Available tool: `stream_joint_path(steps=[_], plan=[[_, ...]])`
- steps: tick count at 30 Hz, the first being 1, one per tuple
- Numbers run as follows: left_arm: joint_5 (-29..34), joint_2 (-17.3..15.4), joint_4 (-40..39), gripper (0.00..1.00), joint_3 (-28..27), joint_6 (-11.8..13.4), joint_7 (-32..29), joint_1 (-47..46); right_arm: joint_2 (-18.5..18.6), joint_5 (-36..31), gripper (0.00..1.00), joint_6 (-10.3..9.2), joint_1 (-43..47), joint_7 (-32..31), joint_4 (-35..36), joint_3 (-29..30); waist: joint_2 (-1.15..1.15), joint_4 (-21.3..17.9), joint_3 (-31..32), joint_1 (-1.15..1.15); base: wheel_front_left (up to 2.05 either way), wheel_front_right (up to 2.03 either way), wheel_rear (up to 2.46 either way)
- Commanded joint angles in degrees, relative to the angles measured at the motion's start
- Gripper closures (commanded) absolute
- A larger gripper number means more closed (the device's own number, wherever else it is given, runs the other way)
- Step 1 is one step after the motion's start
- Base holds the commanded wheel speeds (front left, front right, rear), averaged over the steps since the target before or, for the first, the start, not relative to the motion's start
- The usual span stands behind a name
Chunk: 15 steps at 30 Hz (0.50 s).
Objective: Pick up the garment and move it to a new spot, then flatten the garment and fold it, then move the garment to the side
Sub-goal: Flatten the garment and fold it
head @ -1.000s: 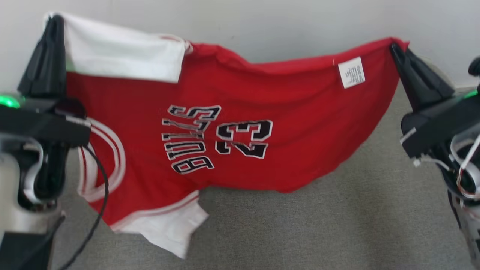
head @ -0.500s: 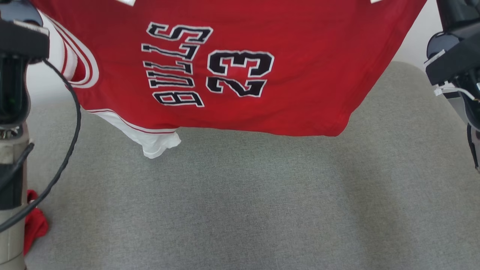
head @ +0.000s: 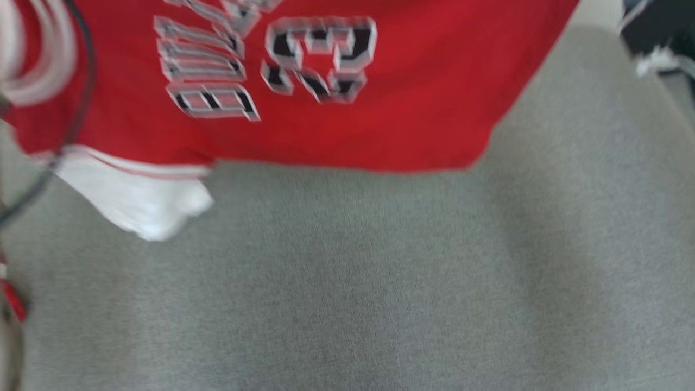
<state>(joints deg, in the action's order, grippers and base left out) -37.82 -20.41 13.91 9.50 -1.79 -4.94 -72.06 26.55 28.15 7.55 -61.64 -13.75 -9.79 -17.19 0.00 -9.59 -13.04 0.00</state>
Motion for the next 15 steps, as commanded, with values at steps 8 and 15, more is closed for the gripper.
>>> stream_joint_path(steps=[8, 15], plan=[[6.14, -0.72, 2.64, 1.0, 1.94, 1.55, 2.13, -15.61, -4.65, 2.02, 1.0, -0.13, -14.55, 4.52, -6.19, 0.52, 0.0, -4.21, -21.37, 0.0, 0.0, 0.0, 0.0], [9.73, 0.12, 2.79, 1.0, 1.17, 2.79, 11.59, -22.41, -8.62, -7.25, 1.0, -0.13, -23.9, 15.2, -14.21, 7.56, 0.0, -5.24, -26.55, 0.0, 0.0, 0.0, 0.0]])
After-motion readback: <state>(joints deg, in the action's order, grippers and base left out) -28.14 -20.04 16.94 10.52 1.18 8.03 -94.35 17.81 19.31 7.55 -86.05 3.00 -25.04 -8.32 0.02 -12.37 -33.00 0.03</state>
